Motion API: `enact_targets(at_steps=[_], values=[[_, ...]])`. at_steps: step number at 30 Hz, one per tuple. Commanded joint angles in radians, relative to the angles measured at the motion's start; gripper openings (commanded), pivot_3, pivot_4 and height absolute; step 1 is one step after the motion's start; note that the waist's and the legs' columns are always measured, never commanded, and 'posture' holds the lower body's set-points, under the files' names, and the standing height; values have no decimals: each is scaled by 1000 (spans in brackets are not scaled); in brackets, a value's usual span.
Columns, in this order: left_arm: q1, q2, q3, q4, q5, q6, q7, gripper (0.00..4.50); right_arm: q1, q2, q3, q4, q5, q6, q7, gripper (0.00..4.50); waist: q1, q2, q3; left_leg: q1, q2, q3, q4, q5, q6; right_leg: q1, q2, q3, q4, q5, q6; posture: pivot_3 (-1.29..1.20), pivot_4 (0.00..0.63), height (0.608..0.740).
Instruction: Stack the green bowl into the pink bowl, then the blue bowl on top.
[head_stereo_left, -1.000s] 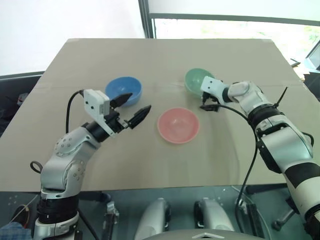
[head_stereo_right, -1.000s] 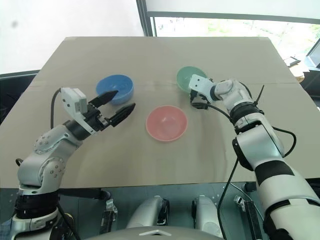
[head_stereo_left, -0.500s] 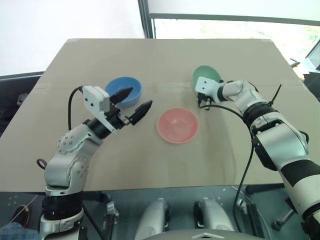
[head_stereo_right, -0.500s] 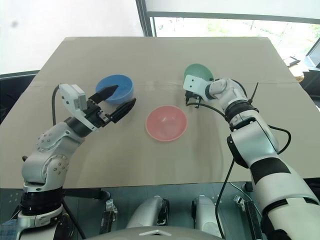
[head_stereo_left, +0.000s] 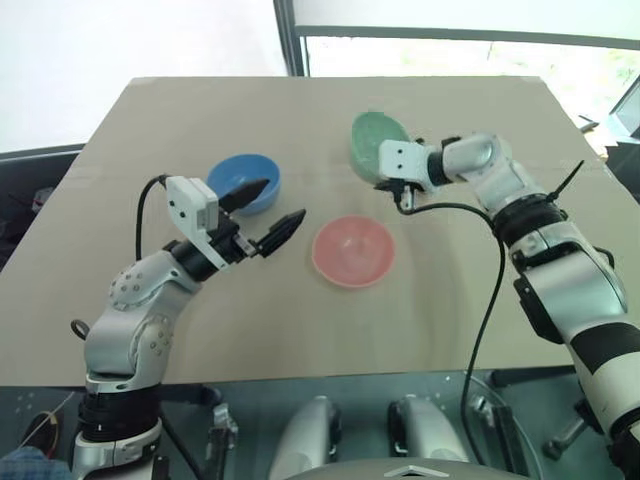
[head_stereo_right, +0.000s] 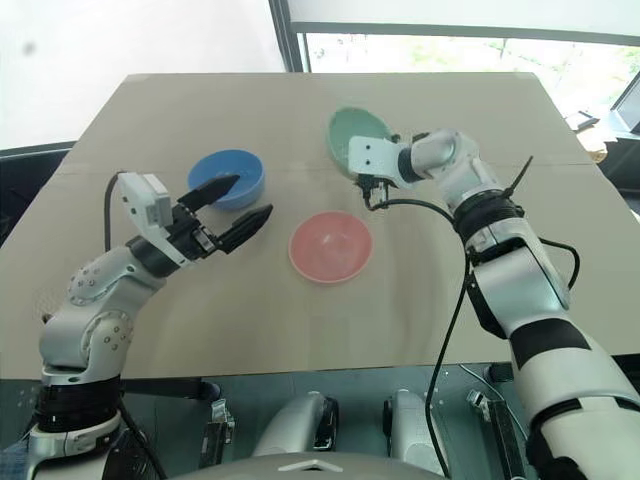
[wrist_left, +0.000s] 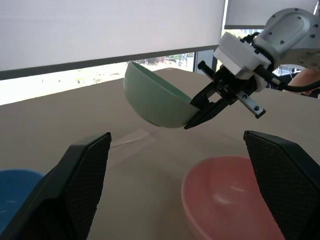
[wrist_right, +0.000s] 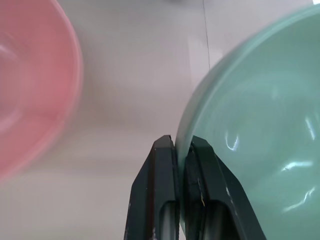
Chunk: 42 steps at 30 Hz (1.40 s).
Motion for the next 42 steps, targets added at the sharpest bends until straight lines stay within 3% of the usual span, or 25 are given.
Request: enact_targets(at_steps=[1, 8, 13, 17, 22, 26, 30, 35, 42], values=[[-18, 40, 27, 32, -19, -21, -66, 4500, 65, -29, -11, -345, 88, 137, 105, 50, 2, 0, 0, 0, 0, 0, 0, 0, 0, 0, 0, 0, 0, 0, 0, 0, 150, 740], [-61, 117, 19, 129, -15, -21, -204, 4500, 246, -90, 34, -829, 173, 400, 201, 50, 4, -1, -1, 0, 0, -1, 0, 0, 0, 0, -1, -1, 0, 0, 0, 0, 150, 740], [-113, 142, 2, 184, -10, -19, -264, 4500, 339, -169, 53, -980, 190, 493, 215, 50, 7, -1, -1, 0, -1, -1, 1, 0, 0, 0, -2, -1, -1, 0, 0, 0, 150, 740], [-149, 137, -13, 214, -2, -19, -289, 4500, 369, -199, 71, -1015, 177, 524, 187, 1268, 3, -1, -1, 0, -1, -1, 1, 0, 0, 0, -2, -1, 0, 0, 0, 0, 150, 740], [-170, 133, -22, 237, 6, -24, -306, 4500, 354, -185, 25, -1002, 188, 581, 113, 3361, 2, -1, -1, 0, 0, -1, 1, 0, 0, 0, -2, -1, 0, 0, 0, 0, 150, 740], [-180, 132, -20, 244, 15, -34, -297, 4500, 340, -182, -85, -1021, 308, 756, 81, 3361, 6, -2, 0, 0, 0, -1, 1, 0, 0, 0, -2, -1, 0, 0, 0, 0, 150, 740], [-194, 137, -12, 248, 67, -63, -238, 4500, 354, -184, -307, -979, 471, 872, 22, 3361, 10, -2, 0, -1, -1, -1, 1, 0, 1, 0, -2, -1, 0, 0, 0, 0, 150, 740], [-236, 159, -40, 300, 190, -143, -182, 4500, 453, -227, -561, -972, 662, 913, 5, 3361, 17, -3, 0, -1, -1, -1, 0, 0, 1, 1, -3, -1, -1, 0, 0, 0, 150, 740], [-308, 197, -122, 483, 385, -227, -125, 4500, 631, -364, -736, -898, 747, 866, 18, 3361, 27, -3, 0, -1, -1, 0, 0, -2, 4, 0, -3, 0, -1, 0, 0, 0, 150, 740]])
